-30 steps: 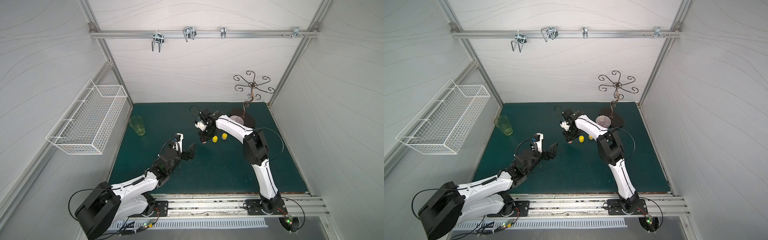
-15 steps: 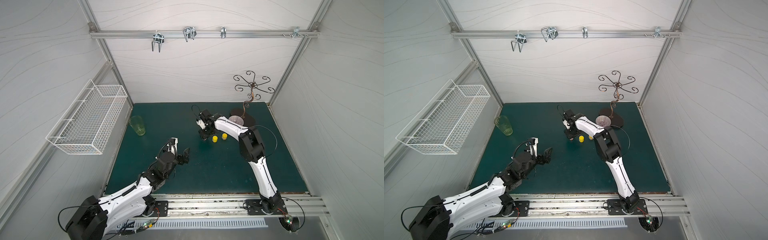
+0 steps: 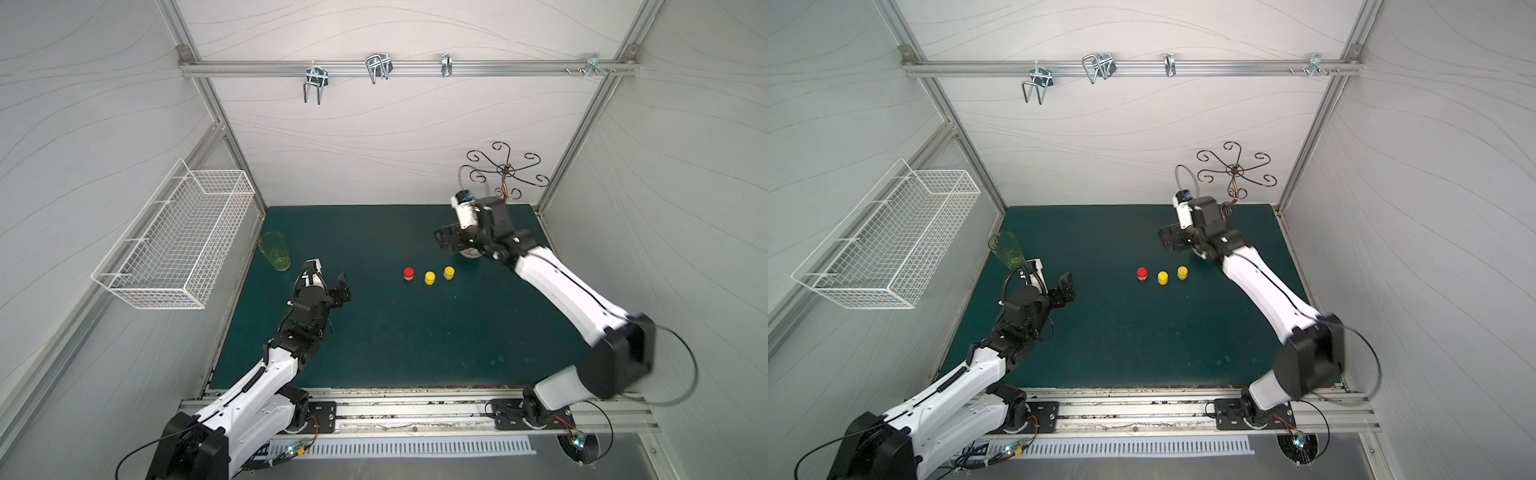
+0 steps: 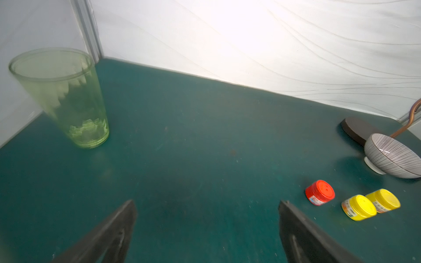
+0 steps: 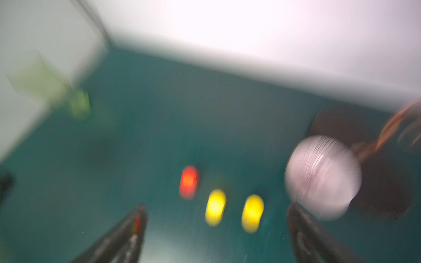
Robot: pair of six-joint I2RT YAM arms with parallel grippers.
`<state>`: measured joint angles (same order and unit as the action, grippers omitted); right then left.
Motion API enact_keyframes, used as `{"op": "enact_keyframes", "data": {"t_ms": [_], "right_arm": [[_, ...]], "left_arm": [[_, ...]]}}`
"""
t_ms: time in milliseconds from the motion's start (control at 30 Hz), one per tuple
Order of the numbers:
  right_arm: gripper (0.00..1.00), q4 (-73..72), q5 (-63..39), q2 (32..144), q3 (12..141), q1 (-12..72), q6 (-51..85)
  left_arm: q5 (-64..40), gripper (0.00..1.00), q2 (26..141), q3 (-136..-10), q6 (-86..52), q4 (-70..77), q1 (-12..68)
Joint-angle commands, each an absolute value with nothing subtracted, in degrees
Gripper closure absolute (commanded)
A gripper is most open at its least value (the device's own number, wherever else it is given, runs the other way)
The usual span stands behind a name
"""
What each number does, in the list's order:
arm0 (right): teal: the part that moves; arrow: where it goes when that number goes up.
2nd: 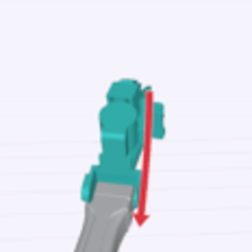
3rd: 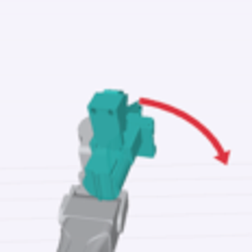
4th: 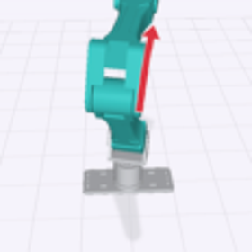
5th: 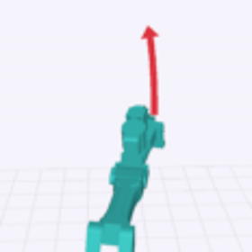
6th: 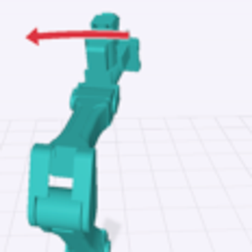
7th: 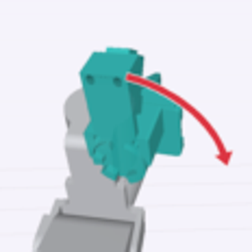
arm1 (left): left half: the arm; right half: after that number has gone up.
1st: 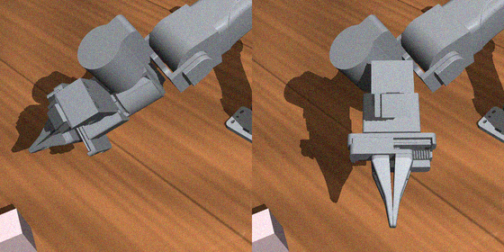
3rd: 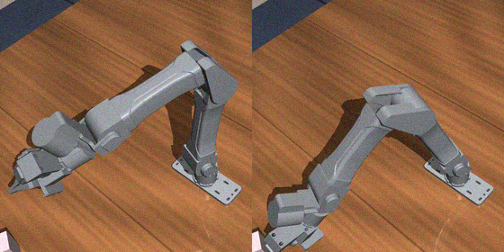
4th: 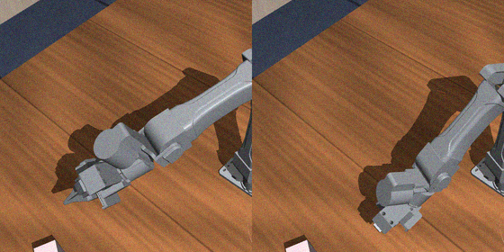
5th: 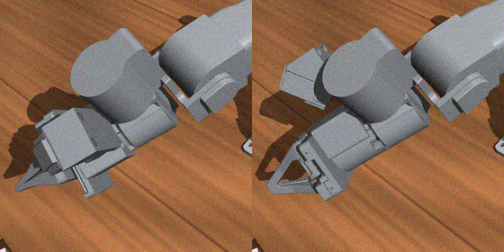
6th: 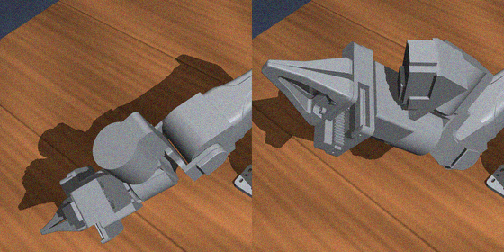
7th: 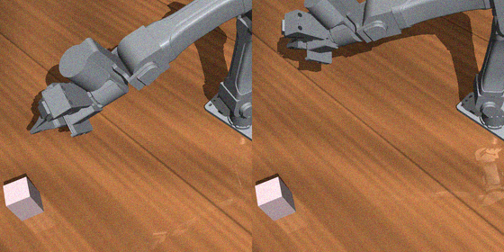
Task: Close the paint jar lid
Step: Place the paint jar at the center of the board, then reset both arms
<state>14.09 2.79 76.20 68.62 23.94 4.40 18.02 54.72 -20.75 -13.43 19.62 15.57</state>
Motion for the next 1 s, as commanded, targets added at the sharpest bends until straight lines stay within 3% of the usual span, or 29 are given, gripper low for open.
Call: {"op": "enact_keyframes", "data": {"t_ms": [0,133,300,433,533,600,667,733,767,967], "right_arm": [[0.01,4.92,13.64,67.65,49.58,13.06,5.63],[0.01,-8.39,18.34,68.64,36.40,6.75,6.86],[0.01,-30.38,16.08,73.71,23.91,6.37,3.63],[0.01,-43.11,14.31,77.54,20.35,6.30,2.29],[0.01,-52.58,12.36,85.53,19.39,6.41,2.02],[0.01,-64.10,12.30,92.20,17.78,6.49,0.60],[0.01,-49.96,13.92,87.95,21.17,5.21,4.44],[0.01,-52.77,14.10,90.88,22.35,5.93,2.65],[0.01,-47.24,14.89,89.59,23.95,6.24,3.27],[0.01,-48.99,15.47,90.00,23.67,6.54,2.52]], "left_arm": [[17.46,0.00,60.66,-20.02,-6.02,30.67,8.33],[19.75,0.00,69.79,-13.33,0.88,49.64,7.28],[18.65,0.00,76.93,-15.35,1.21,53.00,5.17],[14.21,0.00,85.51,-14.07,-0.82,64.22,2.24],[14.37,0.00,90.46,-16.78,-0.36,65.23,1.92],[13.00,0.02,88.10,-20.01,-1.84,54.72,1.14],[10.90,0.02,89.42,-21.36,-2.96,54.17,-0.78],[8.72,0.01,88.55,-23.59,-4.61,48.06,-2.32],[8.46,0.01,88.42,-23.29,-4.66,48.35,-2.43],[8.23,0.01,88.89,-22.79,-4.57,50.16,-2.63]]}}
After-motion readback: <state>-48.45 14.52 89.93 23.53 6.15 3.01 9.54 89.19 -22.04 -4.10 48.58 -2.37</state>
